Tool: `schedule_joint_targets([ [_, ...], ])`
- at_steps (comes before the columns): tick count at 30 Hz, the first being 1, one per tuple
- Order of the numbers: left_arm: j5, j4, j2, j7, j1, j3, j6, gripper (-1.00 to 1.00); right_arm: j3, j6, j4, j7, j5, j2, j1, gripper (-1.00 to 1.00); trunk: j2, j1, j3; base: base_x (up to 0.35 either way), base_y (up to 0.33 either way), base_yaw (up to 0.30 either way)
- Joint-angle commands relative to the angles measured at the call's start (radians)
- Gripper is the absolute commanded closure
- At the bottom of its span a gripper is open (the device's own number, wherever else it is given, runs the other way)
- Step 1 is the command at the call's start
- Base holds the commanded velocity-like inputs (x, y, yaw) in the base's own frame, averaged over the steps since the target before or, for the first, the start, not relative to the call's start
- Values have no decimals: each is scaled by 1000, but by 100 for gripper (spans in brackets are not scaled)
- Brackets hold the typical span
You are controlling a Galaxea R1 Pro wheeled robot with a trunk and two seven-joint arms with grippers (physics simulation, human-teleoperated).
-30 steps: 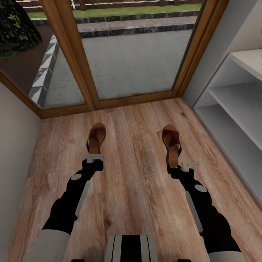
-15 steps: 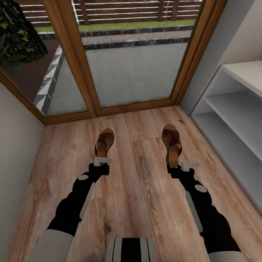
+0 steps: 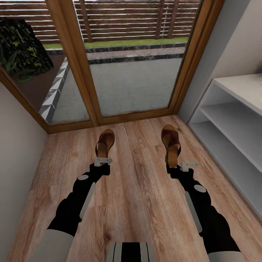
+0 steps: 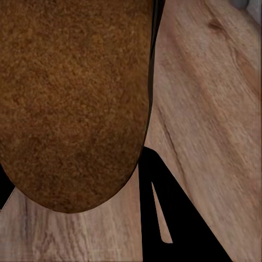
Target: Pick up the two gym shoes and the two sandals from the corridor floor and place them onto the hallstand (shoe rack) in the corridor, making sure they are on the rack and not on the floor. Arrange them so the two gym shoes are next to each other and the two sandals are next to each other.
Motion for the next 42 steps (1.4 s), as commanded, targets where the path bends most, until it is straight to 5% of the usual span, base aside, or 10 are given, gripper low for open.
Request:
schedule_joint_targets([
  [1,0,-1,0,-3,0,0,6,100,0,6,-1,-4,-4,0,0,100,0,-1,5,0,0,0],
  [42,7,-2,1,-3,0,0,6,100,-1,5,-4,2,-9,0,0,100,30,-29,229,0,0,-65],
])
